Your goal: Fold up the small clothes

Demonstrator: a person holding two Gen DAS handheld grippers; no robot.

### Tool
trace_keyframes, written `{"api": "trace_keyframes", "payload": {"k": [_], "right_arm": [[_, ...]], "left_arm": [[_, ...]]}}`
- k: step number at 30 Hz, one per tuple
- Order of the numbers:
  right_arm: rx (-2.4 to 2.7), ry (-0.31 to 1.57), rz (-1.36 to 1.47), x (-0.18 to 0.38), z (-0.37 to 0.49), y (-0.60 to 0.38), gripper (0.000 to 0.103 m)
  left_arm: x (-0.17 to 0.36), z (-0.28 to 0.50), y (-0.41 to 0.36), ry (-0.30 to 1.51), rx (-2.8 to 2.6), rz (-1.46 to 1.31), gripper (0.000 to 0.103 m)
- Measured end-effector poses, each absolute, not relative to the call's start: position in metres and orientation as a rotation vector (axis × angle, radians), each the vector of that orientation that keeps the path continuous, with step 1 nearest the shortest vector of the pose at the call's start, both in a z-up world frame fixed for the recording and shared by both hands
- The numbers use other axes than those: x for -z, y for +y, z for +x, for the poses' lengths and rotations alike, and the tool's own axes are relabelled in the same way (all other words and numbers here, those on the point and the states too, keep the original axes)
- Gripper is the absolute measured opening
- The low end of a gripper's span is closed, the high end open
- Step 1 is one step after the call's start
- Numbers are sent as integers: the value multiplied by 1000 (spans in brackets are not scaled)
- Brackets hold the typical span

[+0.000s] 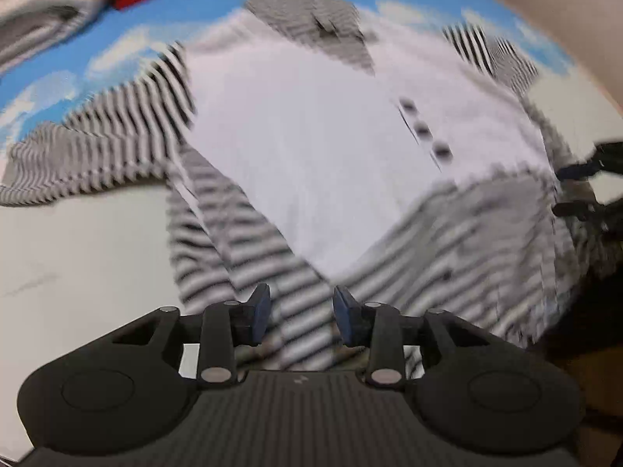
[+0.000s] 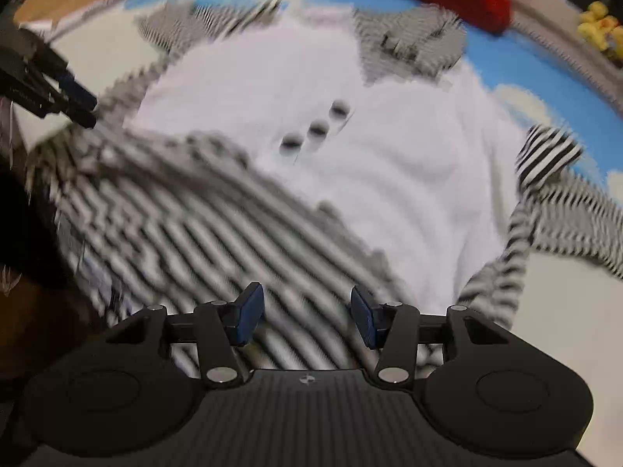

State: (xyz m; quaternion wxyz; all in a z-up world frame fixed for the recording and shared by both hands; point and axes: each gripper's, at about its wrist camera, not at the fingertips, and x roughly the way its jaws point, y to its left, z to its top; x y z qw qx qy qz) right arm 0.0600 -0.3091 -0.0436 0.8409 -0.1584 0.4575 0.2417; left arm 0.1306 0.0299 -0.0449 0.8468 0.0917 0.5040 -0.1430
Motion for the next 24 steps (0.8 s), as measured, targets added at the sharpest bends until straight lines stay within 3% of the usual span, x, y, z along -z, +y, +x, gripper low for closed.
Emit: {"api": "trace_keyframes", "payload": {"k": [1, 8, 12, 22, 24], "right_arm": [[-498, 927, -326, 39, 61, -310, 51], [-341, 687, -170, 5, 86, -326, 52], [-280, 645, -32, -3, 103, -336, 53], [-262, 577, -68, -27, 124, -303, 53], [-256, 515, -157, -41, 118, -292, 52]], "left_arm": [[40, 132, 31, 1035, 271, 186, 53], [9, 155, 48, 816, 141, 82, 55], [-5, 162, 57, 724, 88, 73, 71], [-6, 222, 101, 749, -23, -29, 70], [-2, 240, 120, 747, -57, -73, 62]]}}
